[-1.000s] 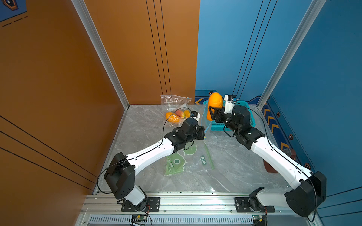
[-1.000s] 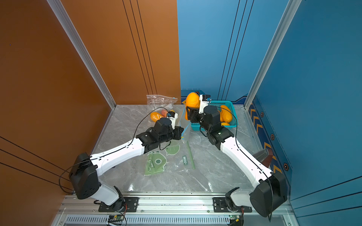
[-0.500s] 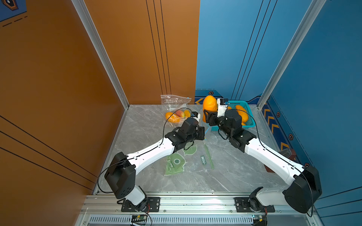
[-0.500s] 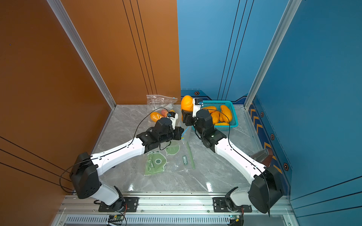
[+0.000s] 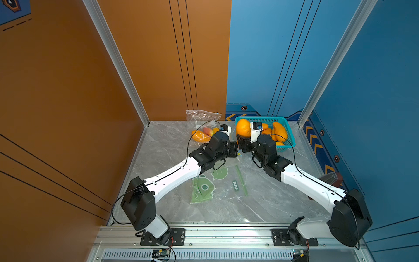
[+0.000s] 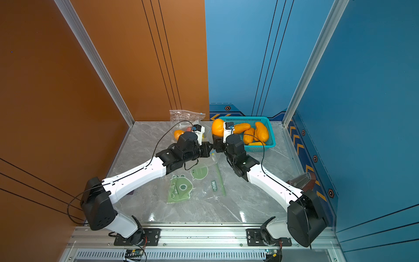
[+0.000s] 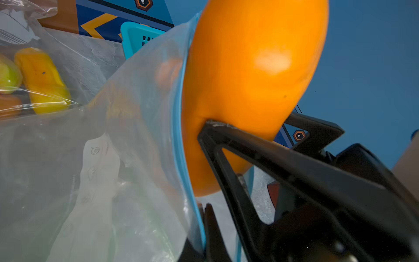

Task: Place the mango in a zip-top bag and seal the zipper
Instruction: Place the mango in the zipper food storage bag.

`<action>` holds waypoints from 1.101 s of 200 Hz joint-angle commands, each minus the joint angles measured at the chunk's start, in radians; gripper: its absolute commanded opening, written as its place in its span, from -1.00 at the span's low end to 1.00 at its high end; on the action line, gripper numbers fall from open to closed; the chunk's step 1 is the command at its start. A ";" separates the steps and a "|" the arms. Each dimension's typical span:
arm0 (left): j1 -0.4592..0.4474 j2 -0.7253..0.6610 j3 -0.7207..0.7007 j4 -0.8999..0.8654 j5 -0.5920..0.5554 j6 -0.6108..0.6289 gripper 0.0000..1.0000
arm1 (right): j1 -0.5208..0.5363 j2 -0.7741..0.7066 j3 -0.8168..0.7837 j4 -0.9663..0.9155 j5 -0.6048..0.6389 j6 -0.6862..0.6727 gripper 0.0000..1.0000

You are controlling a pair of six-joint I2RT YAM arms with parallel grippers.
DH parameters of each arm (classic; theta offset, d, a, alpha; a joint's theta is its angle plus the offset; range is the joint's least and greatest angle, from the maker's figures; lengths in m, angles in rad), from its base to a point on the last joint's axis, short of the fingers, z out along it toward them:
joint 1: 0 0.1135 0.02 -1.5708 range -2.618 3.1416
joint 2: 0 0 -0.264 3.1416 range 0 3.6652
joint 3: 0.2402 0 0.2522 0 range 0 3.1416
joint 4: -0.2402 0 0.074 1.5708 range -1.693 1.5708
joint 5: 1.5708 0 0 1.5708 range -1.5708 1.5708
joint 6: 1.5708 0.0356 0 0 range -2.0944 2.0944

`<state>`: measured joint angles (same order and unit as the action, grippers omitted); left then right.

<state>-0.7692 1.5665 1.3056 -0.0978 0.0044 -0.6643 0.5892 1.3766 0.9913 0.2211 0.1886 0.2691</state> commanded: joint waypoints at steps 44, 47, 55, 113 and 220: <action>0.012 0.020 0.058 -0.002 0.012 0.005 -1.00 | 0.002 -0.062 -0.004 0.046 -0.011 0.071 0.35; 0.011 0.020 0.056 -0.002 0.011 0.005 -1.00 | 0.001 -0.064 -0.005 0.045 -0.011 0.074 0.37; 0.013 0.020 0.052 -0.001 0.011 0.006 -1.00 | 0.001 -0.067 -0.002 0.044 -0.010 0.078 0.41; 0.014 0.022 0.038 0.005 0.004 0.009 -1.00 | -0.018 -0.072 0.006 0.034 -0.036 0.101 0.58; 0.016 0.029 0.029 0.009 0.002 0.006 -1.00 | -0.084 -0.109 0.073 -0.068 -0.052 0.086 0.72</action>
<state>-0.7654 1.5864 1.3376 -0.0978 0.0051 -0.6636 0.5449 1.3197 0.9962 0.2199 0.1417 0.3569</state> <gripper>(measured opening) 0.043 0.871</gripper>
